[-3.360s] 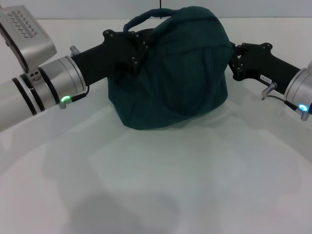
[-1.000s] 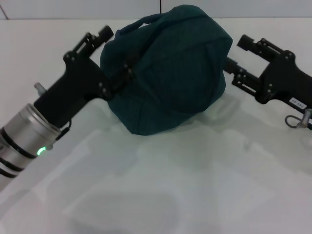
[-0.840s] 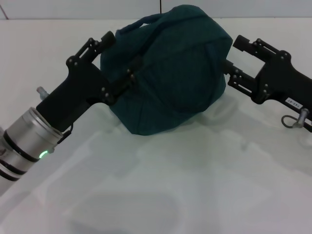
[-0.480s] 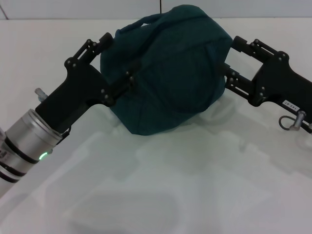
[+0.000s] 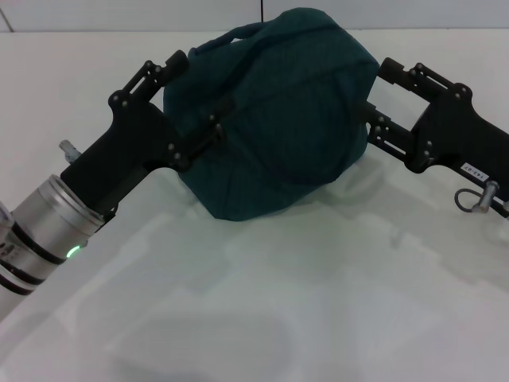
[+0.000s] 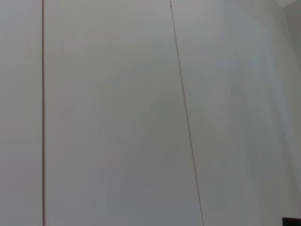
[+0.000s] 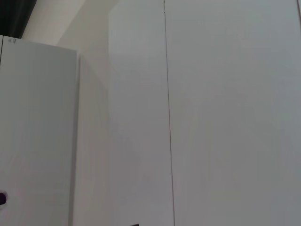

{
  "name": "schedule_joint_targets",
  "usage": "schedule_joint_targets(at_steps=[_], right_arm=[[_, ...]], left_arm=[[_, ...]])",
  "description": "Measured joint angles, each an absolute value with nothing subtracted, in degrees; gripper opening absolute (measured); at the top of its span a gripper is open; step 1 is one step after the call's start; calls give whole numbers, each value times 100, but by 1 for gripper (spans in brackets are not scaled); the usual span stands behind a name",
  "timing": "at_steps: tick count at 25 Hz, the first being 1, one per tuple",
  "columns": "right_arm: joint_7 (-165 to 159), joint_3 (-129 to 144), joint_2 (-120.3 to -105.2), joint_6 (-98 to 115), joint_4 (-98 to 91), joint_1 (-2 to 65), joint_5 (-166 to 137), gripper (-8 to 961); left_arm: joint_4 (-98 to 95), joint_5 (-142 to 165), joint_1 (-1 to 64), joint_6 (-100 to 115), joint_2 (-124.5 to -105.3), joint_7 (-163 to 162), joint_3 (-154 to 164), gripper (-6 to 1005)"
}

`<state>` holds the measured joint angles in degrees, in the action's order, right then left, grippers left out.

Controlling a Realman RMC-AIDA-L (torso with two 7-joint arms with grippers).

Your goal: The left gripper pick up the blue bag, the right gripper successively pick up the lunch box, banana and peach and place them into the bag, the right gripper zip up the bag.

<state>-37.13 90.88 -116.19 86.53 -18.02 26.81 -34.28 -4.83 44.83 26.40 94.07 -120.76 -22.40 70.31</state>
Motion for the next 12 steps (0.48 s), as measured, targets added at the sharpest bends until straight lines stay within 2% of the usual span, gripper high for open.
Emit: schedule_joint_targets(at_steps=[12], right_arm=[[-3701, 9117, -11605, 8680, -1809, 2638, -3449, 632]], left_arm=[[-483, 4583, 2511, 9503, -12050, -2255, 7042, 757]])
